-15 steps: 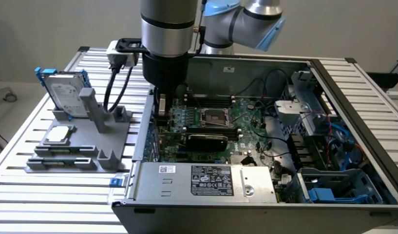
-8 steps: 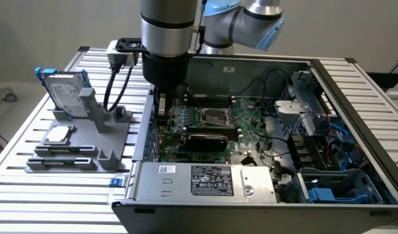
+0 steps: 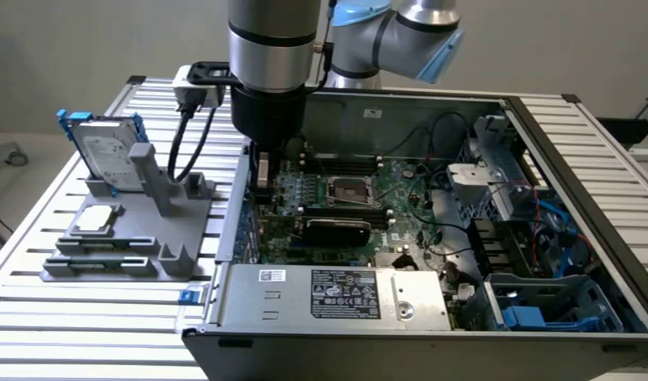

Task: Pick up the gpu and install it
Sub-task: 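Press down on the gpu until it lock into place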

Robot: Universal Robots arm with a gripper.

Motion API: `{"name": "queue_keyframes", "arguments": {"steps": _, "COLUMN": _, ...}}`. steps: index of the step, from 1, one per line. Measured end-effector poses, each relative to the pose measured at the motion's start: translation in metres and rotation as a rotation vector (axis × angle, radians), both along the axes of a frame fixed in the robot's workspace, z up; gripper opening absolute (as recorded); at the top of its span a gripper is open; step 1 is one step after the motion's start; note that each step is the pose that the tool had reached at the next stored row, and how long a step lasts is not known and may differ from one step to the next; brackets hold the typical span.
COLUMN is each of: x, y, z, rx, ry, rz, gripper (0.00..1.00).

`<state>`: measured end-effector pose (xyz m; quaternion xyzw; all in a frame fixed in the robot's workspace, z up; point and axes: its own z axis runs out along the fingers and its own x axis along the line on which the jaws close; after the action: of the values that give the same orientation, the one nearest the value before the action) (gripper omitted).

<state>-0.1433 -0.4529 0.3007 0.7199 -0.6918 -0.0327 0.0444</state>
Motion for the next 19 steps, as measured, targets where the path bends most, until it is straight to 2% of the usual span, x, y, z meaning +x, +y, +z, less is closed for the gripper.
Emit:
{"name": "queue_keyframes", "arguments": {"steps": 9, "x": 0.000, "y": 0.0003, "z": -0.0026, "rx": -0.0040, "ry": 0.0001, "rz": 0.000, "gripper": 0.11}}
{"name": "queue_keyframes", "arguments": {"steps": 14, "x": 0.001, "y": 0.0004, "z": -0.0031, "rx": -0.0039, "ry": 0.0003, "rz": -0.001, "gripper": 0.11}}
{"name": "queue_keyframes", "arguments": {"steps": 19, "x": 0.015, "y": 0.0003, "z": -0.0024, "rx": -0.0039, "ry": 0.0000, "rz": 0.001, "gripper": 0.11}}
